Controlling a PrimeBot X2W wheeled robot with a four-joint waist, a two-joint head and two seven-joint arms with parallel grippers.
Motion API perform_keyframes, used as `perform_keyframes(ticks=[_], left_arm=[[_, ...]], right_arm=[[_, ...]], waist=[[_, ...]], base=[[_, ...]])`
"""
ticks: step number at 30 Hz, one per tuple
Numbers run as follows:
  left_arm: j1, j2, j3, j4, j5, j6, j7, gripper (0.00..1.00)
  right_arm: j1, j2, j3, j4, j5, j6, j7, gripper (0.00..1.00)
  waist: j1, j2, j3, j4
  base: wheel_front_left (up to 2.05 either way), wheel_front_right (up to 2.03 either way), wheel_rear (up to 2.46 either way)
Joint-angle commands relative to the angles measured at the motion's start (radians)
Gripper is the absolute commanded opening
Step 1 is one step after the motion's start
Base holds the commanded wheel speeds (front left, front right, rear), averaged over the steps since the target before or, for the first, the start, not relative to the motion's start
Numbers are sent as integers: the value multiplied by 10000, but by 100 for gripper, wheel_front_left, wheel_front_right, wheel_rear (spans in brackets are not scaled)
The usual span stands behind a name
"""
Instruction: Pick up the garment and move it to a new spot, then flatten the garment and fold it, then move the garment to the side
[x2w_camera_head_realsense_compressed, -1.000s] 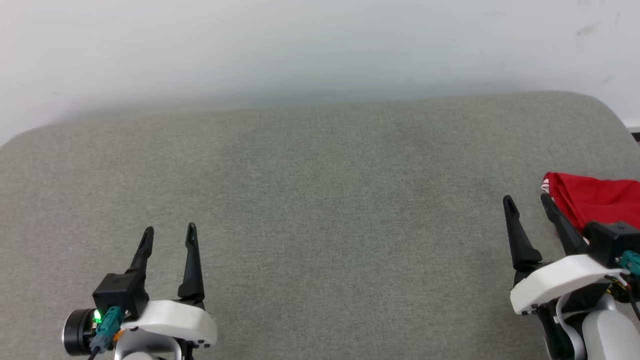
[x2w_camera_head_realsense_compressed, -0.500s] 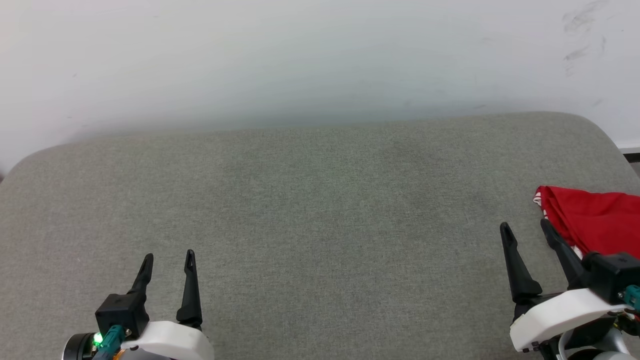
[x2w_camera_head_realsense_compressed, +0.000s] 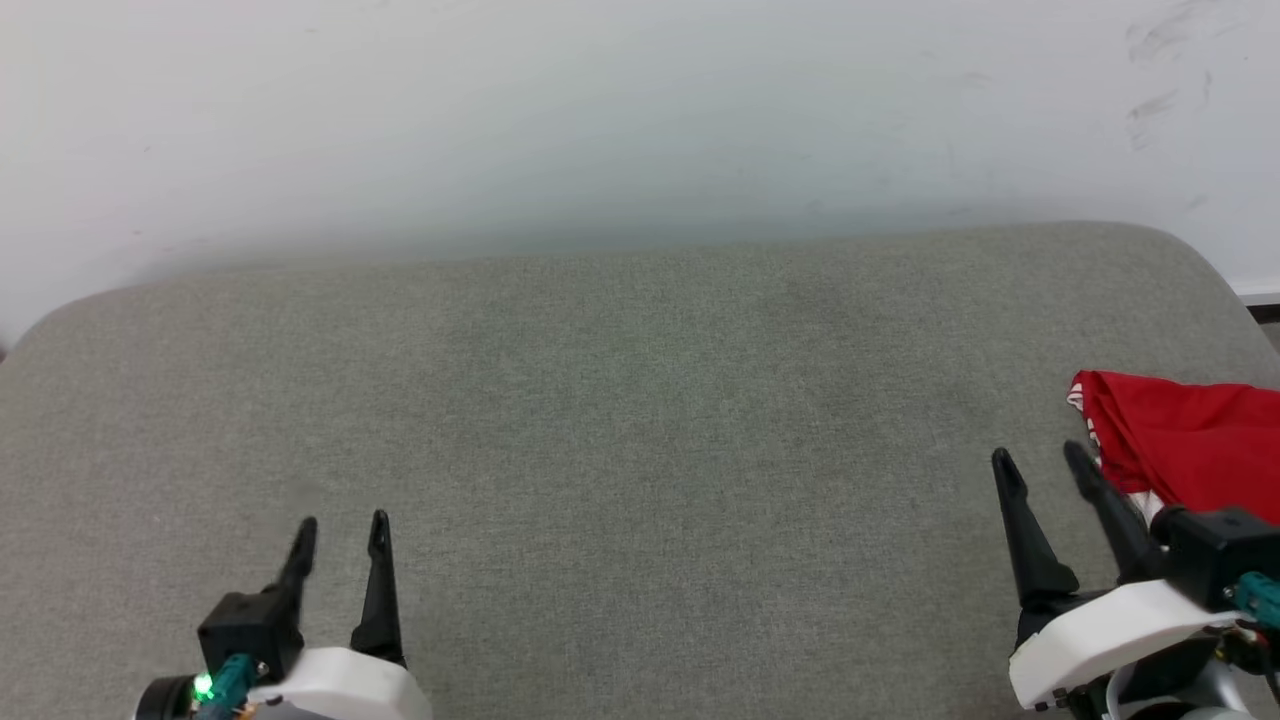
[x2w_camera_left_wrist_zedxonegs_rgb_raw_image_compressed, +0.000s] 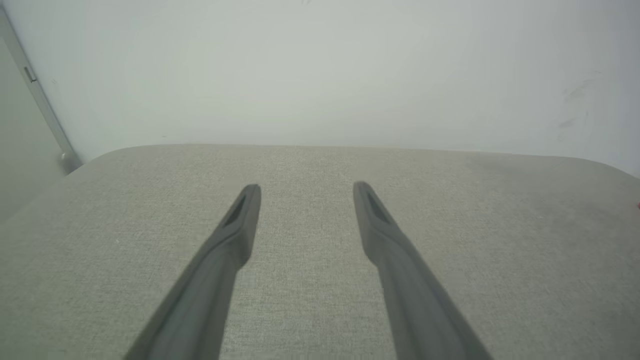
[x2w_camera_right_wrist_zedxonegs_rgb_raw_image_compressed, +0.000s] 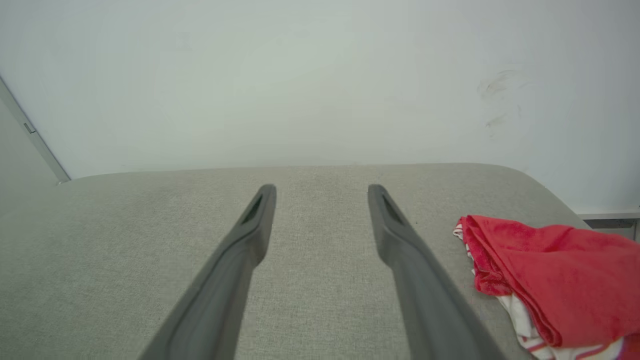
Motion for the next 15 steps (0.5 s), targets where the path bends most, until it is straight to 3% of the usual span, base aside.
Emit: perform_keyframes(ticks=[1, 15], left_arm=[[26, -68, -30, 82, -14, -4, 4, 0], [-117, -678, 726, 442, -1952, -794, 557, 0]], right_arm=[[19, 4, 7, 116, 27, 0, -1, 0], [-212, -14, -110, 818, 2610, 0, -8, 0]], waist=[[1, 0, 0, -1], [1, 0, 16, 77]], base=[[0, 0, 0], [0, 0, 0]])
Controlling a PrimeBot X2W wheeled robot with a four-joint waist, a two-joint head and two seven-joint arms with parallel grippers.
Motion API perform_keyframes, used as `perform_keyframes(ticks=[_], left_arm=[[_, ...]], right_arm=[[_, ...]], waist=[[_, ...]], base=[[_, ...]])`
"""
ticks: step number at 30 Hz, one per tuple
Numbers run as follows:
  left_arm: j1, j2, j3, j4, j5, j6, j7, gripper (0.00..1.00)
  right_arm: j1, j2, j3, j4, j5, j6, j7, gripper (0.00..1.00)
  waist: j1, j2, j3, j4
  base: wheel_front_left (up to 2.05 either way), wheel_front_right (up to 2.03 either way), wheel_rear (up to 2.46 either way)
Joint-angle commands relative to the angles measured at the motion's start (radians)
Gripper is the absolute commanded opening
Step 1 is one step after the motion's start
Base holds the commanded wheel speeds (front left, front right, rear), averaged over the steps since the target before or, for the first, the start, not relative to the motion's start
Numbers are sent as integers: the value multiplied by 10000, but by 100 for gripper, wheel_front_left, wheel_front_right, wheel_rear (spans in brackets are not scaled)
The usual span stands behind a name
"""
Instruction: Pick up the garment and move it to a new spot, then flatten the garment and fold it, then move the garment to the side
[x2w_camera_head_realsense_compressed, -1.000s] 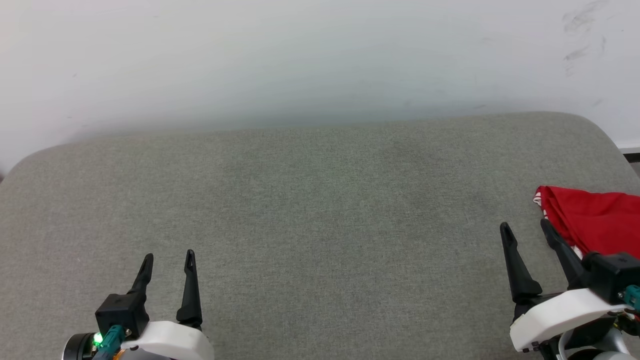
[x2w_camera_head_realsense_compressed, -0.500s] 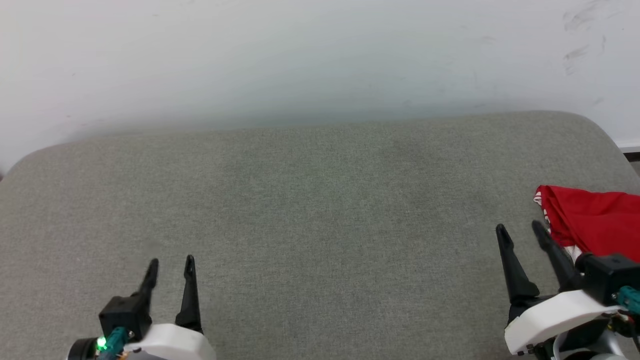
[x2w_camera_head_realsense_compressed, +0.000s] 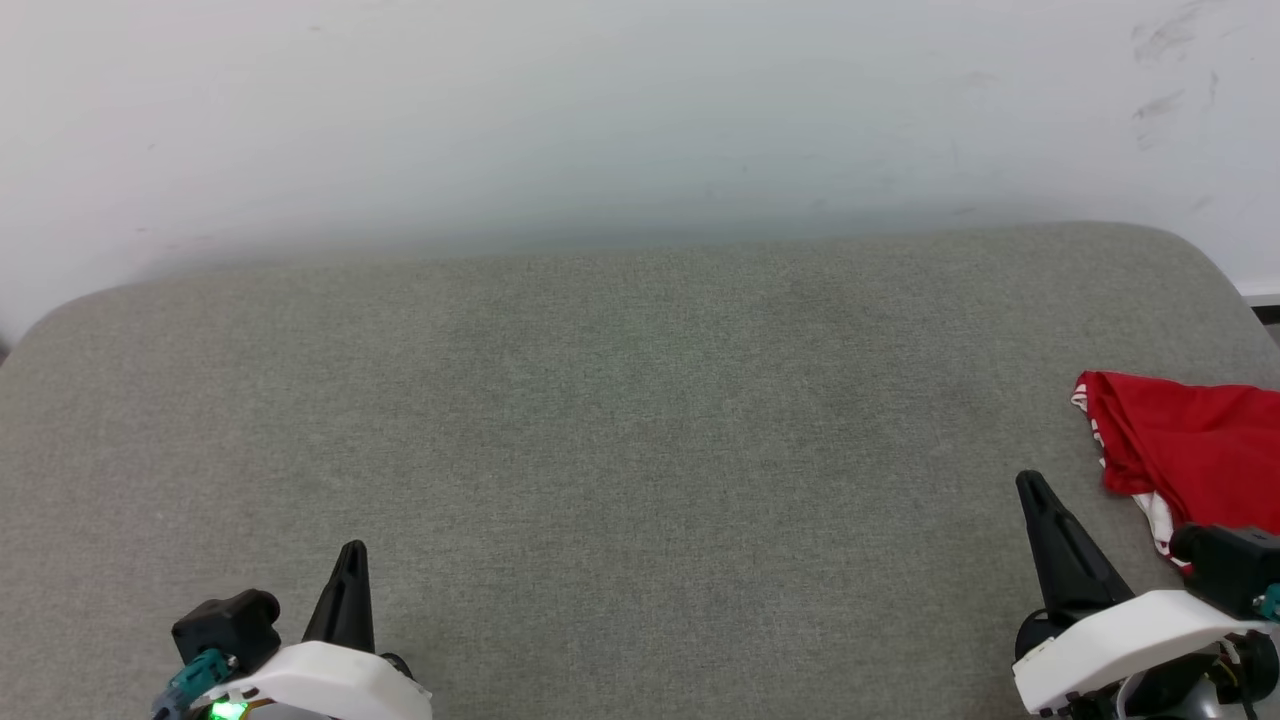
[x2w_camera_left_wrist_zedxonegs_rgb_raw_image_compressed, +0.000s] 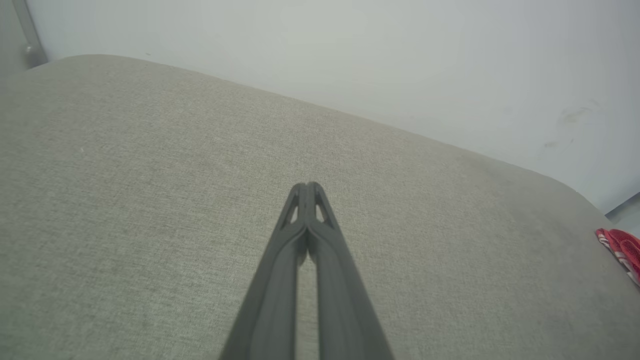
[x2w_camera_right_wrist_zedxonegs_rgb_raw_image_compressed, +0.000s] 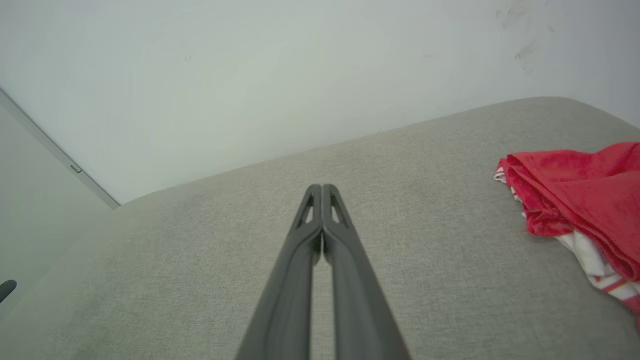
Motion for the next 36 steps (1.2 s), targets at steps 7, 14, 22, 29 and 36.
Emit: perform_keyframes(ticks=[7, 14, 22, 29, 36], left_arm=[[-424, -234, 588, 115, -1158, -511, 324, 0], [-529, -486, 952, 287, -1992, -876, 577, 0], [-617, -718, 1291, 432, -2761, -1213, 809, 0], [-697, -933, 1616, 535, -3473, -1522, 1036, 0], [-768, -1145, 1916, 636, -4128, -1815, 1240, 0]], right_arm=[[-431, -33, -107, 248, 1566, 0, -4, 0], [-559, -35, -173, 523, 2680, -1, 2, 0], [-659, -34, -236, 776, 3706, -1, 12, 0], [-770, -30, -298, 1014, 4661, -1, 25, 0], [-862, -23, -360, 1238, 5543, -1, 39, 0]], waist=[[0, 0, 8, 48], [0, 0, 16, 89], [0, 0, 23, 131], [0, 0, 32, 172], [0, 0, 40, 214]], base=[[0, 0, 0], [0, 0, 0], [0, 0, 0], [0, 0, 0], [0, 0, 0]])
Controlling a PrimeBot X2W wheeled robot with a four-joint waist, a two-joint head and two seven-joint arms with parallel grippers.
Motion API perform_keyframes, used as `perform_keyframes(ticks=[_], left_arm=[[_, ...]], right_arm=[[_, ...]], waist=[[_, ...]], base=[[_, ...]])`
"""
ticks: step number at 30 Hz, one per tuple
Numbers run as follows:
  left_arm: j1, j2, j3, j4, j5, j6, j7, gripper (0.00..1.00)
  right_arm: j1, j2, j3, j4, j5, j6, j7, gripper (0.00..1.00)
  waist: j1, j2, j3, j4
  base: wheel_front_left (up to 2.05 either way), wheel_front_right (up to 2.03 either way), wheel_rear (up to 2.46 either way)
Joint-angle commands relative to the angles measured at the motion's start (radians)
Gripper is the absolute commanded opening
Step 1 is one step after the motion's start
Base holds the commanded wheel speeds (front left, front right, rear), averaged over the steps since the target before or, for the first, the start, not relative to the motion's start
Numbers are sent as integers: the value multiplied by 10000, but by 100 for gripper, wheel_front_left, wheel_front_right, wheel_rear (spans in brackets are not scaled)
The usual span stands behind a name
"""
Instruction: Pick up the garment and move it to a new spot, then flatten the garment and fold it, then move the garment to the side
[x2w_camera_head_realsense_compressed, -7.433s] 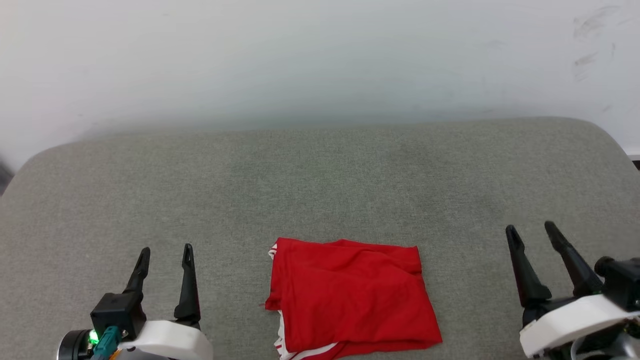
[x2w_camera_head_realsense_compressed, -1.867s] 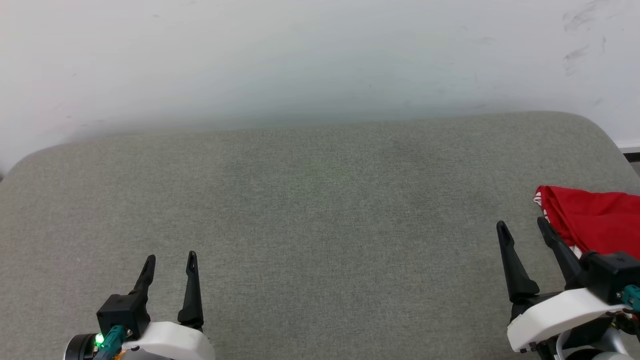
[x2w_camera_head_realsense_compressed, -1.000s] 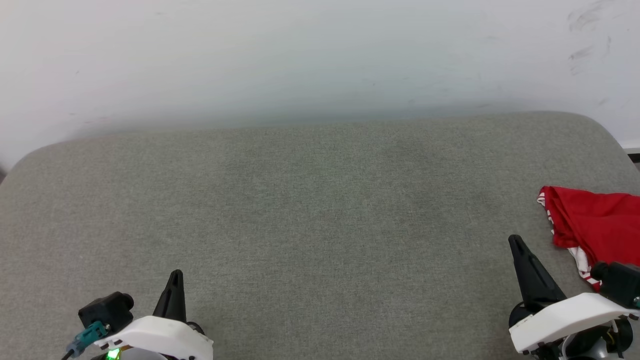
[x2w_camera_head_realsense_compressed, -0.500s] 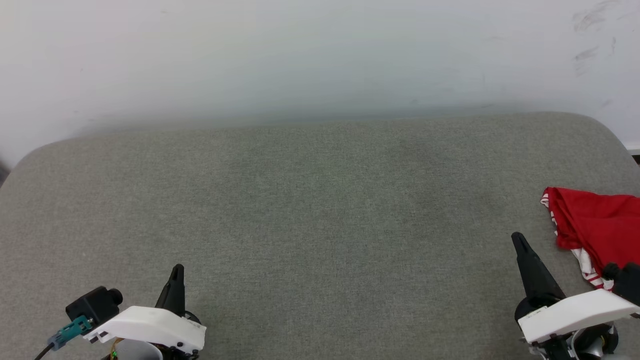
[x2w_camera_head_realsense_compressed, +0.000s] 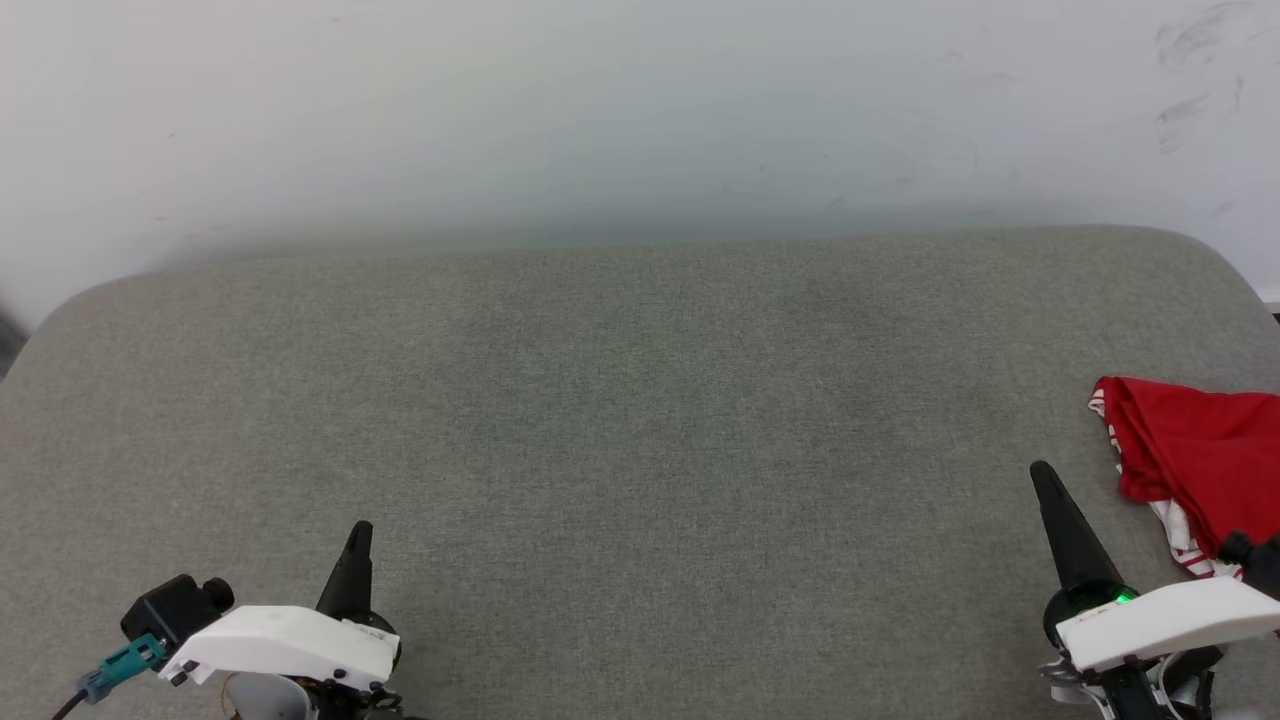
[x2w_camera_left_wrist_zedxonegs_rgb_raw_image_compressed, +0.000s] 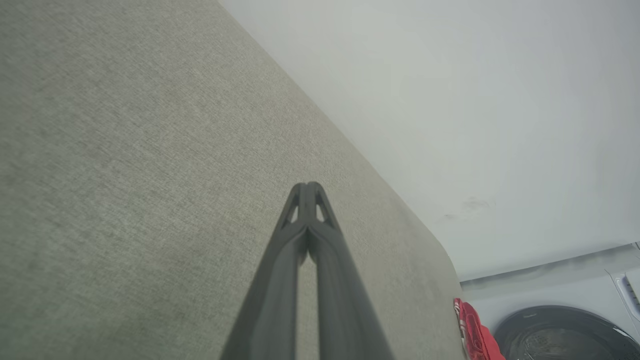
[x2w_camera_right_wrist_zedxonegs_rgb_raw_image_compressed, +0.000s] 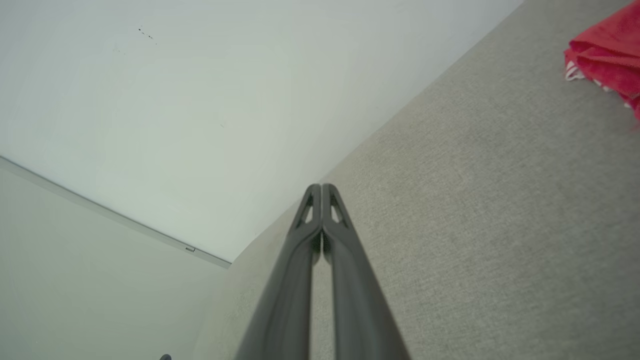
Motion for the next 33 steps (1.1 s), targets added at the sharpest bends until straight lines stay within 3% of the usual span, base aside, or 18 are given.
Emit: perform_keyframes(ticks=[1, 33], left_arm=[[-307, -10, 175, -57, -217, -130, 57, 0], [-570, -858, 1372, 387, -2734, -1250, 895, 0]], right_arm=[[-309, -20, -34, -17, 303, 1, 30, 0], [-660, 30, -296, 850, 3707, 1, 94, 0]], waist=[[0, 0, 1, 8], [0, 0, 39, 203]], base=[[0, 0, 0], [0, 0, 0]])
